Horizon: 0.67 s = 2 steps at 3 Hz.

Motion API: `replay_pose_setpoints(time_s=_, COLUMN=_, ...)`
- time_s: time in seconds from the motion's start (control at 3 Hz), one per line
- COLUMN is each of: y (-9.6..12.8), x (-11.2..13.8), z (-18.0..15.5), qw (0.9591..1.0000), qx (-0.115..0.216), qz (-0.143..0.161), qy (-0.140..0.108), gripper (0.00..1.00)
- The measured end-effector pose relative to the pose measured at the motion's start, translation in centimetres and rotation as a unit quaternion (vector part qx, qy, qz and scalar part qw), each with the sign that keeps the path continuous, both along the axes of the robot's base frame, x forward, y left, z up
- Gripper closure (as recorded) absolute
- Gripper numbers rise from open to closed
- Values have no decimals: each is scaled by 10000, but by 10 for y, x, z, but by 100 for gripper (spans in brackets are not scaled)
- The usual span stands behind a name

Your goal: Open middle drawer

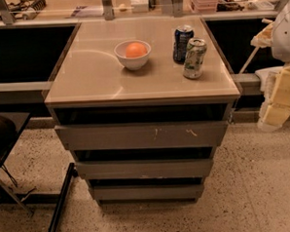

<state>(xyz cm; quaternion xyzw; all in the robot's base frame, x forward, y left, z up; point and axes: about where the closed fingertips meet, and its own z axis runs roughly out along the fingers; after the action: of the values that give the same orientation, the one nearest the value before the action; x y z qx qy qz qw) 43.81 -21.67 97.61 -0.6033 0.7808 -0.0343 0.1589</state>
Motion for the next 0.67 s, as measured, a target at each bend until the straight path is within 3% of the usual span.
replay_pose_setpoints(time_s=0.67, y=11, x=-5, z=-11, qw=9998, qx=163, qz=84, qy=110, gripper=0)
